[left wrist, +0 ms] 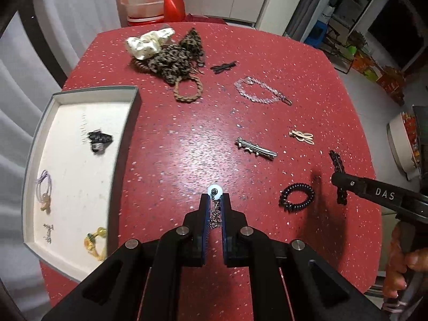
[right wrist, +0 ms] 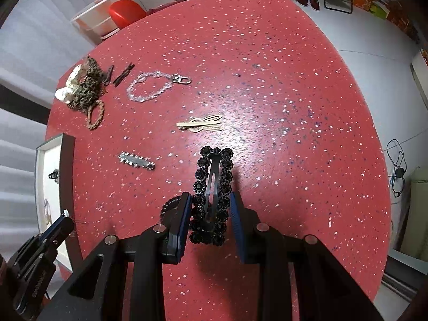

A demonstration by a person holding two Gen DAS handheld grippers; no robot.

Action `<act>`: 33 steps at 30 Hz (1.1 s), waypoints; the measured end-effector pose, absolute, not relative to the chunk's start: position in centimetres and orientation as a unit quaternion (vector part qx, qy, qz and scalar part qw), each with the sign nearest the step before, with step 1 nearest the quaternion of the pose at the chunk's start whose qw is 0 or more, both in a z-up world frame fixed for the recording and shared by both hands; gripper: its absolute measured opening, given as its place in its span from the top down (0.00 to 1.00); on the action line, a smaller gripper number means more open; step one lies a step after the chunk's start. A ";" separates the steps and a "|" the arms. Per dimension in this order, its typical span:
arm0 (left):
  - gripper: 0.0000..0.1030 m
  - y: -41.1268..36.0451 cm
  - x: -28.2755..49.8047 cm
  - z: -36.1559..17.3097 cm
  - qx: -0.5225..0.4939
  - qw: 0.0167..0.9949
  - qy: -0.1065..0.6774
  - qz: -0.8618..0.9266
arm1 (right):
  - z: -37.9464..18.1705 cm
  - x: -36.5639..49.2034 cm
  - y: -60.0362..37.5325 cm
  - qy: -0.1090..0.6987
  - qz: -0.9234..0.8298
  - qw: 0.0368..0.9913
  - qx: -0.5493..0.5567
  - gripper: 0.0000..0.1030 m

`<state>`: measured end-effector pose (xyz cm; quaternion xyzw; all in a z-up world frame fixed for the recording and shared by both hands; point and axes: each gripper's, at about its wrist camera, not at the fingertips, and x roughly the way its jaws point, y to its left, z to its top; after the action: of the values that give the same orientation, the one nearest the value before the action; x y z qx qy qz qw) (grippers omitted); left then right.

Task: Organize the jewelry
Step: 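Carry the earring and the black beaded clip with both tools over the white tray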

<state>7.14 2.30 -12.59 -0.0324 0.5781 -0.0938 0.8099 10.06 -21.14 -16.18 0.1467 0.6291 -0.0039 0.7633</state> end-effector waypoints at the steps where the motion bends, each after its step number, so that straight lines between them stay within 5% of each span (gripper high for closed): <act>1: 0.92 2.8 7.0 -12.4 -0.036 0.811 0.577 -0.091 | -16.0 10.1 -20.7 0.629 -0.001 0.764 0.145 0.69; 33: 0.92 21.2 3.3 -12.0 -0.135 0.821 0.552 0.050 | -11.1 12.0 0.7 0.608 0.186 0.770 0.055 0.69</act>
<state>3.30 21.17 -12.02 -0.1354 0.5525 0.0499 0.8210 12.00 0.72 -11.07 0.0552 0.6082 0.1860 0.7697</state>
